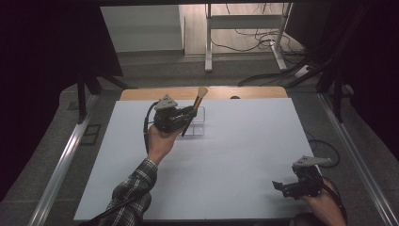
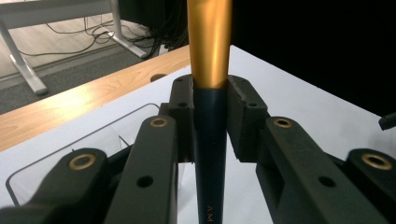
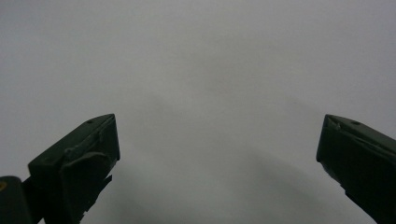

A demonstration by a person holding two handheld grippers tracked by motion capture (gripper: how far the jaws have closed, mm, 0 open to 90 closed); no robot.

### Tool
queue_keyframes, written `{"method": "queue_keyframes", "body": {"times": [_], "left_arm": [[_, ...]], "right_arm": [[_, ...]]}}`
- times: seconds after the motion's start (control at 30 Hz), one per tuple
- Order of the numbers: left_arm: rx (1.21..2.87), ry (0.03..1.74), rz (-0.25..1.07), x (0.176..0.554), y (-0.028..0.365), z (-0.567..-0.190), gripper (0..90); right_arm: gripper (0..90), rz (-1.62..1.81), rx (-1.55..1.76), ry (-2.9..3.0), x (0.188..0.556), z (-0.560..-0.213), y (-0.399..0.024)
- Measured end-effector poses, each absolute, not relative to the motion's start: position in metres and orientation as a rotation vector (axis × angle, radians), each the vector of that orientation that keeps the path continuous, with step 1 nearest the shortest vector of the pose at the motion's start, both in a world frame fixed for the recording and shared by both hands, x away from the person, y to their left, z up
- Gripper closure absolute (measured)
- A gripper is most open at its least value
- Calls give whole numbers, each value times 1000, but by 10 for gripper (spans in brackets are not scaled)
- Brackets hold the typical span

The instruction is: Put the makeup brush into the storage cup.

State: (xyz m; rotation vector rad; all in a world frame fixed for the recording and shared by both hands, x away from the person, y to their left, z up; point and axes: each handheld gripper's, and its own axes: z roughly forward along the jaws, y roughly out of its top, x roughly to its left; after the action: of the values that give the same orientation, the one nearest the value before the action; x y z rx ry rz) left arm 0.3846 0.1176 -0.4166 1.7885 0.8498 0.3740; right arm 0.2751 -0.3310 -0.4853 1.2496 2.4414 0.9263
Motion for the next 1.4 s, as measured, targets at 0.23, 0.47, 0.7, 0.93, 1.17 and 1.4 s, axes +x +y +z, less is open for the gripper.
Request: {"method": "queue_keyframes", "body": {"times": [0.23,0.47,0.7,0.93,1.17,1.4], "left_arm": [[1775,854,375,392,115,-416,739],[1766,862,382,401,112,-416,739],[1753,865,390,409,112,-417,739],[1730,882,394,415,111,-419,739],[1723,899,400,422,110,-422,739],[1698,917,398,427,110,-427,739]], "right_arm": [[0,926,1254,2443,275,-485,-331],[0,931,1251,2441,275,-486,-331],[0,933,1251,2442,275,-486,-331],[0,935,1257,2442,275,-486,-331],[0,937,1257,2442,275,-486,-331],[0,936,1258,2445,275,-486,-331]]}}
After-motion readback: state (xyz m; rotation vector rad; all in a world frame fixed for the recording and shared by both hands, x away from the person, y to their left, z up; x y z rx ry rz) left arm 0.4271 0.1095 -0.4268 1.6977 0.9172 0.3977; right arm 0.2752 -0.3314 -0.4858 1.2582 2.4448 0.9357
